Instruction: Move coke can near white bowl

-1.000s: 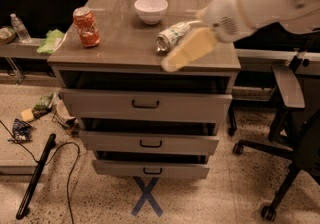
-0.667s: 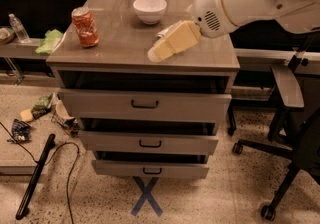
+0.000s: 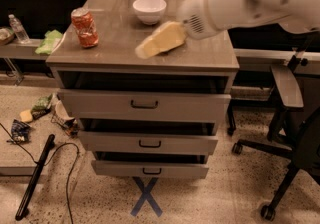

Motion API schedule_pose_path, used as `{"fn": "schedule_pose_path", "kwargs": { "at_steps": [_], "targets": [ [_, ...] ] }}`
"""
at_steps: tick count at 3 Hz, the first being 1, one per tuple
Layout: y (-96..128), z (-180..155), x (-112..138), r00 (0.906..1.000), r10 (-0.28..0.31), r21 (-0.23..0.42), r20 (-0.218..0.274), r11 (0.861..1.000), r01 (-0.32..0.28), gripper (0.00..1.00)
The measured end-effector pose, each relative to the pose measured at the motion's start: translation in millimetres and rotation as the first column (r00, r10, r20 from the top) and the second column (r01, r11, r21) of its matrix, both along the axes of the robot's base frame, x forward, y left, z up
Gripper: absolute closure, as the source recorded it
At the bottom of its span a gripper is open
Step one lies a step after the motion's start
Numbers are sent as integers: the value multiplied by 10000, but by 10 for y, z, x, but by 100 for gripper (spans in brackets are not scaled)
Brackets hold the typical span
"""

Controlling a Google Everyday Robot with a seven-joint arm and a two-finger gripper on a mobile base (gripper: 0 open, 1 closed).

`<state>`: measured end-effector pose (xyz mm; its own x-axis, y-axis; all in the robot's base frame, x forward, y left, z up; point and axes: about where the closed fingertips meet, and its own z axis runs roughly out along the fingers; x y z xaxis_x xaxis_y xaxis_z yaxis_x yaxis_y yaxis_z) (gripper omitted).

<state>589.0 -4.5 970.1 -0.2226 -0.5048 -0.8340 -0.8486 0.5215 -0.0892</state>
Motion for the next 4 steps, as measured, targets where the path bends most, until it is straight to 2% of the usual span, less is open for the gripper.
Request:
{"fn": "schedule_pose_path", "kwargs": {
  "at_steps": [1, 2, 3, 4],
  "targets": [
    [383, -97, 359, 9980, -263, 828, 576, 9963, 215, 0],
    [812, -190, 729, 9897, -463, 1529, 1352, 9879, 253, 0],
    [1364, -314, 1193, 9779, -786, 2422, 1936, 9698, 300, 0],
    [1685, -447, 1397, 9797, -630, 2641, 1904, 9644, 107, 0]
  ]
}}
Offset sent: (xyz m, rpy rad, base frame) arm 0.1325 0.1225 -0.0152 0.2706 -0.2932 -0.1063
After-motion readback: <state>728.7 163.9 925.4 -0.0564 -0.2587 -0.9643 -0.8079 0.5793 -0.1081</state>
